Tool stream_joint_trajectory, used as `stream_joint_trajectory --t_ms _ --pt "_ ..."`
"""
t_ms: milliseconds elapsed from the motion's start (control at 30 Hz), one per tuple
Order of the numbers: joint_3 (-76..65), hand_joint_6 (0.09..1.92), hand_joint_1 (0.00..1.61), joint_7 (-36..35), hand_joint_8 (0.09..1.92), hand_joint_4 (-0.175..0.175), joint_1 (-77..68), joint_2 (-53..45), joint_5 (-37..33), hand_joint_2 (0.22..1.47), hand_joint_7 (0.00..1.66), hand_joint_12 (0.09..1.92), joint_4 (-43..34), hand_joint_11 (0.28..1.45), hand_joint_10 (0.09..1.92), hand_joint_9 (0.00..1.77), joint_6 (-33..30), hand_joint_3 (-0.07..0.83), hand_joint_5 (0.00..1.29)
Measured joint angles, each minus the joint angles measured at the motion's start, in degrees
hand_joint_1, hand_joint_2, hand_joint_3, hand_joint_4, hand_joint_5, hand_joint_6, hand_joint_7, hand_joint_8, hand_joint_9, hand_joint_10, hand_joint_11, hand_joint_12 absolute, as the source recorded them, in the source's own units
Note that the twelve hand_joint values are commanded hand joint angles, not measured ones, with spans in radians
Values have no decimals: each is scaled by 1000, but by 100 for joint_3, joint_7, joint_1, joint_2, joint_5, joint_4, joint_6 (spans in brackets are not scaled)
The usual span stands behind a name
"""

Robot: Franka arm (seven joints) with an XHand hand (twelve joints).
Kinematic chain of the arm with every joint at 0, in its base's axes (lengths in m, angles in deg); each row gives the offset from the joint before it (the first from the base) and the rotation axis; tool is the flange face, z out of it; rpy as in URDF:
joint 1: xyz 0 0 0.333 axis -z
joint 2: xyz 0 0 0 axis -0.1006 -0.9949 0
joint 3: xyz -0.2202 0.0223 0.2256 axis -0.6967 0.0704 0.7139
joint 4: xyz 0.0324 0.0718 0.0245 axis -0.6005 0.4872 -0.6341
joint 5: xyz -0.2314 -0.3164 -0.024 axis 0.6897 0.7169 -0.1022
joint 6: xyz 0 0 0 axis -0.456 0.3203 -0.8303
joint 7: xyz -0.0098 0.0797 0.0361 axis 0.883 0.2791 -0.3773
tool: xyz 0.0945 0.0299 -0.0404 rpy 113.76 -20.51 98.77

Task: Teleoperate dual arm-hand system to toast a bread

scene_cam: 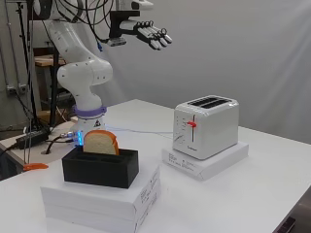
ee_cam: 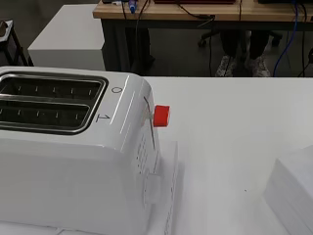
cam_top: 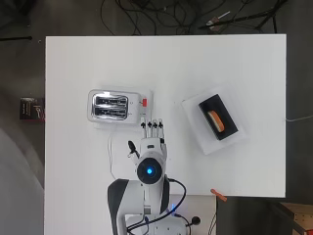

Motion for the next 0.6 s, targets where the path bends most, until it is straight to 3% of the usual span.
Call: stream_joint_trajectory --t_ms 600 --pt "49 87 253 36 87 -46 -4 -78 13 1142 398 87 -13 500 87 553 -45 2 289"
